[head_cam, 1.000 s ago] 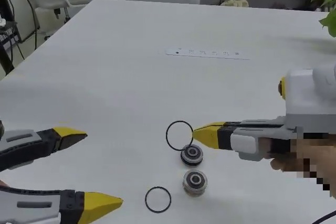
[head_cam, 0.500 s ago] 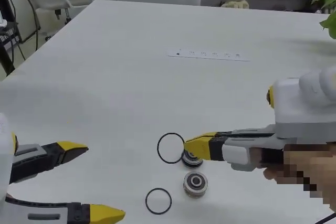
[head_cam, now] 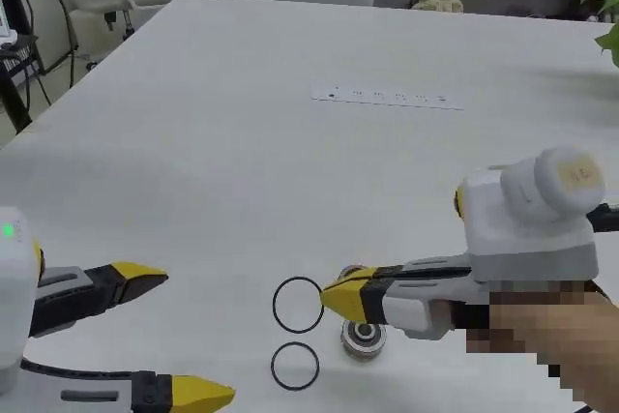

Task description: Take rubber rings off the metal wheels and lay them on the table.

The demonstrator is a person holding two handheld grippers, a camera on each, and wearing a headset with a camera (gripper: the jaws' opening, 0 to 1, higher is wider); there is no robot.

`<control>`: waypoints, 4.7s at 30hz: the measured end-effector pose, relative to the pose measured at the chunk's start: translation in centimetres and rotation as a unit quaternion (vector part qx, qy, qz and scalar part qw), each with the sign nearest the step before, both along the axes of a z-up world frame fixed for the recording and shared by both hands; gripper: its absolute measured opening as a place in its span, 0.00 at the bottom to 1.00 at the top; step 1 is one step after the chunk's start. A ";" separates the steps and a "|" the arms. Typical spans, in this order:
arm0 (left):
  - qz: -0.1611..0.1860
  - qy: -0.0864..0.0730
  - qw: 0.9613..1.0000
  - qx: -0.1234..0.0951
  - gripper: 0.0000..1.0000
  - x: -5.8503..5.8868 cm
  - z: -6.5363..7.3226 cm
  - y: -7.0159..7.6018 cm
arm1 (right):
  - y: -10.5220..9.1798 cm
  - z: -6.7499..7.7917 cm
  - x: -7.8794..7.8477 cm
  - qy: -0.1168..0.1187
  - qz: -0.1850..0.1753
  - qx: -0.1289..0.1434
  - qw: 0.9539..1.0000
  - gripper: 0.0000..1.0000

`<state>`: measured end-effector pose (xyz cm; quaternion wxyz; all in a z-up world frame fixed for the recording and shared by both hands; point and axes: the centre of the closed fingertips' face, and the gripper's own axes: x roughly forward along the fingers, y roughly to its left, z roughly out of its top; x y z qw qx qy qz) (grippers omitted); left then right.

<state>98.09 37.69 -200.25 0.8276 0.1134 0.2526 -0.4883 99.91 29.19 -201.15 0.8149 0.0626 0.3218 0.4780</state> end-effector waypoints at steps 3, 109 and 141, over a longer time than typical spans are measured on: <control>0.002 0.005 1.000 -0.002 0.71 0.0 -0.1 0.0 | 0.3 -0.8 -0.3 0.013 0.006 -0.003 1.000 0.00; -0.075 -0.121 0.990 -0.007 0.68 5.9 8.6 -4.1 | -8.9 0.0 6.9 -0.078 -0.169 -0.059 0.981 0.09; -0.181 -0.110 0.977 -0.026 0.50 8.6 1.0 -14.7 | -9.1 -4.0 5.4 -0.039 -0.136 -0.114 0.983 0.10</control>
